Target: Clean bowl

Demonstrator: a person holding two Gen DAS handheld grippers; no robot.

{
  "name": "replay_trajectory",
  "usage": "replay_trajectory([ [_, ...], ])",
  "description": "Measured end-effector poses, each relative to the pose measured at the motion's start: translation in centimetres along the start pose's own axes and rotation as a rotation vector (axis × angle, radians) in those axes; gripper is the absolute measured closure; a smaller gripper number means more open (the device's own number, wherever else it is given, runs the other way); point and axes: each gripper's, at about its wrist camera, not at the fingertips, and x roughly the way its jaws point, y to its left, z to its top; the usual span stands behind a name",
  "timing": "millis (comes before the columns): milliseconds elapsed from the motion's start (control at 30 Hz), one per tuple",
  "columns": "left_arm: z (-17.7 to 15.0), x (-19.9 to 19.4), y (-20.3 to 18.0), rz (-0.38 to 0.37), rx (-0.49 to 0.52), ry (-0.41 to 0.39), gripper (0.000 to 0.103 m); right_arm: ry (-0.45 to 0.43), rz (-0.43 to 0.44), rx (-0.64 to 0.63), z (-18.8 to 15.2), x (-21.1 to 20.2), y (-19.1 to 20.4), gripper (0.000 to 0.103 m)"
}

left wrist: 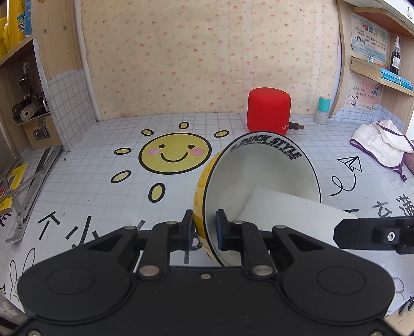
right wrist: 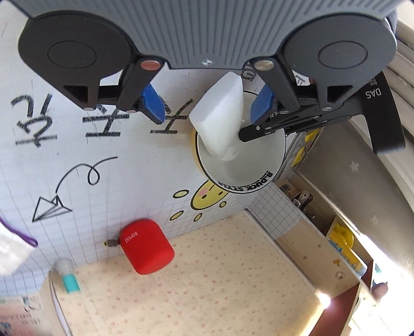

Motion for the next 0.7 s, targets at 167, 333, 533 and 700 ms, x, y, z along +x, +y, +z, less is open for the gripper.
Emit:
replay_trajectory([
  [167,-0.1,0.0,-0.2,0.002,0.001,-0.002,0.085,-0.01,0.025,0.01,-0.4,0.4,0.2,0.031],
  [333,-0.2,-0.1,-0.3,0.003,0.001,-0.002,0.085,-0.041,0.039,0.026,-0.9,0.9,-0.2,0.03],
  [533,-0.4,-0.2,0.0,0.001,0.005,-0.003,0.084,-0.097,0.052,-0.031,-1.4,0.9,0.6,0.034],
  [700,-0.5,-0.3,-0.1,0.001,0.004,-0.005,0.084,-0.089,0.076,-0.103,-1.4,1.1,1.7,0.066],
])
